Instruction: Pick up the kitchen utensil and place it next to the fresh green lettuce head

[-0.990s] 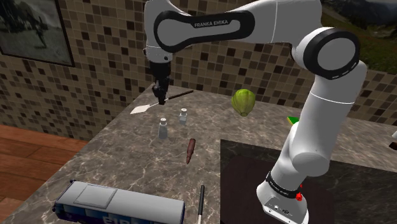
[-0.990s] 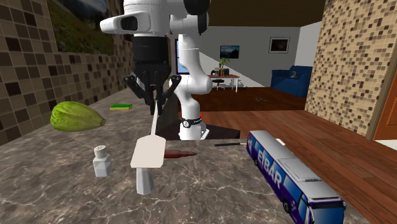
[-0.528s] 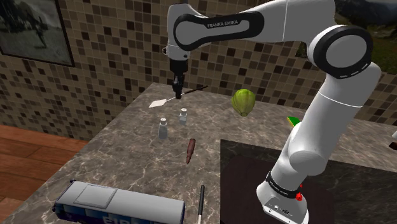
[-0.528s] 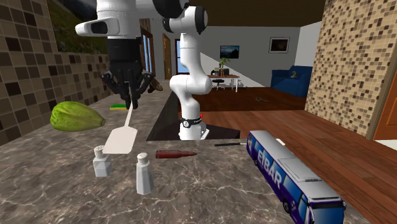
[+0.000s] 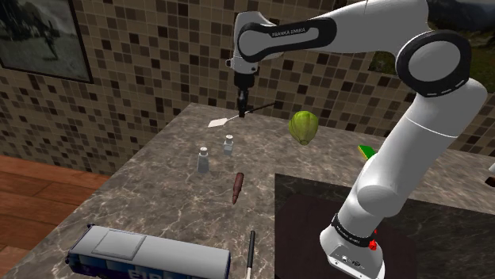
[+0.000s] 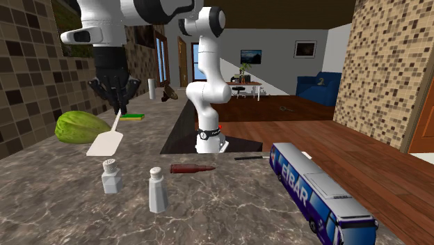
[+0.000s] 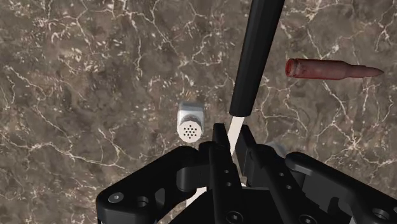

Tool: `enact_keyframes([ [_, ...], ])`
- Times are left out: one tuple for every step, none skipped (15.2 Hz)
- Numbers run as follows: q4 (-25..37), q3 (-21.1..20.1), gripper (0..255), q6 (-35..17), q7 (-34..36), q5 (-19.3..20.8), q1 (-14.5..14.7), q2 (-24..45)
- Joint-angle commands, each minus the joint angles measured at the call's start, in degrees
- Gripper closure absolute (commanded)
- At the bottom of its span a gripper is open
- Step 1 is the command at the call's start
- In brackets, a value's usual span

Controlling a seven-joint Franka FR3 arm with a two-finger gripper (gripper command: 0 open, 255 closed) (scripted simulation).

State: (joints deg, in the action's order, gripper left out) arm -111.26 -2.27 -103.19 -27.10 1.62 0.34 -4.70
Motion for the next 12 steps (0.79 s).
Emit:
enact_keyframes([
  [0.2,1.6,255,0.1,-2.9,0.3,-1.4,0.0],
  [0.1,2.3,255,0.1,-4.3,0.5,-2.0,-0.1],
  [0.0,3.1,255,0.0,-5.6,0.6,-2.6,-0.2],
  [0.0,3.8,255,0.0,-7.0,0.8,-3.3,-0.2],
  [0.1,4.6,255,-0.1,-8.3,0.9,-3.9,-0.1],
  [0.3,5.3,255,-0.1,-9.7,1.0,-4.6,0.0],
  [0.5,6.1,255,-0.2,-11.0,1.2,-5.2,0.2],
  [0.7,6.8,255,-0.2,-12.4,1.3,-5.8,0.5],
  [1.1,7.5,255,-0.2,-13.7,1.4,-6.5,0.8],
  [1.5,8.3,255,-0.2,-15.1,1.4,-7.1,1.1],
  [1.9,9.0,255,-0.3,-16.4,1.5,-7.8,1.5],
  [2.5,9.7,255,-0.3,-17.8,1.6,-8.4,2.0],
])
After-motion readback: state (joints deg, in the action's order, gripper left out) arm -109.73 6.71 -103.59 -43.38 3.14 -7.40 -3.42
